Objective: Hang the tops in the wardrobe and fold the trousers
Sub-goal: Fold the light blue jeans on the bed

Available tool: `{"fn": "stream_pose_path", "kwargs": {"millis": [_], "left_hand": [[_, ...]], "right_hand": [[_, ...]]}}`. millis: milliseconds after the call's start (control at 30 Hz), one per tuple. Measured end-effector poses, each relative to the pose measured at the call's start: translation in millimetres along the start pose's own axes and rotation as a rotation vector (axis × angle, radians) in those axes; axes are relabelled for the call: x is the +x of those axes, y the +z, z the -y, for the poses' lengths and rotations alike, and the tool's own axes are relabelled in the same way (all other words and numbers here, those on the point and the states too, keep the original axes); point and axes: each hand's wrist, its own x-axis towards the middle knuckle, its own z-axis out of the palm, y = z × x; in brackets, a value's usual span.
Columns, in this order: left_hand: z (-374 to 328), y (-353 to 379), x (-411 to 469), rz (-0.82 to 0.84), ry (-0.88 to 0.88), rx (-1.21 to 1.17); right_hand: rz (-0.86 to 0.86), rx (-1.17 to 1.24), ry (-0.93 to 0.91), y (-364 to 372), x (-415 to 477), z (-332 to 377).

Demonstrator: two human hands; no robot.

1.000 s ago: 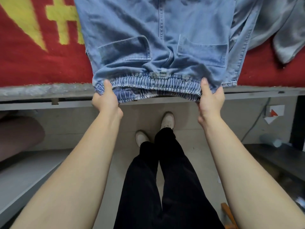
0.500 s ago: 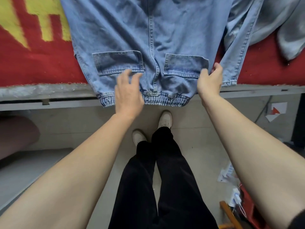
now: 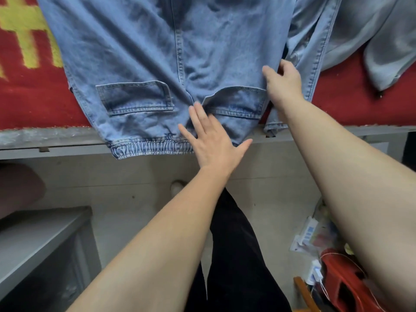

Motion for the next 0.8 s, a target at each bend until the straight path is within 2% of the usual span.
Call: {"fn": "stream_pose_path", "kwargs": {"millis": [100,233,300,400,567,700,800], "left_hand": [[-22.2,5.3,3.8,-0.113,0.063,-0.010],[-23.7,0.7,13.4,-0.059,0.121,0.031],[-15.1,-8.0,11.4,-0.065,0.129,-0.101],[8.9,-25.8,2.7,-0.138,0.132,-0.357],[66.6,-66.3,1.7,-0.035,-0.072,-0.651],[123.3,-81.2,2.6,-0.139,-0.233,-0.786],[158.1,-84.4,8.3,-0.203,-0.314,-0.800]], "right_hand": [[0.003,0.045,-0.076,-4.6,15.8,6.4],[0.050,0.123,-0.086,-16.4,21.4,17.4],[0.056,0.167,-0.093,-21.0,16.9,25.3],[0.018,0.081,-0.209,-12.7,5.7,49.5],[0.096,0.031,-0.348,44.5,8.6,98.7],[0.185,-0.038,-0.400,89.7,-40.9,151.9],[0.214,-0.112,-0.476,139.6,-57.6,177.9]]}}
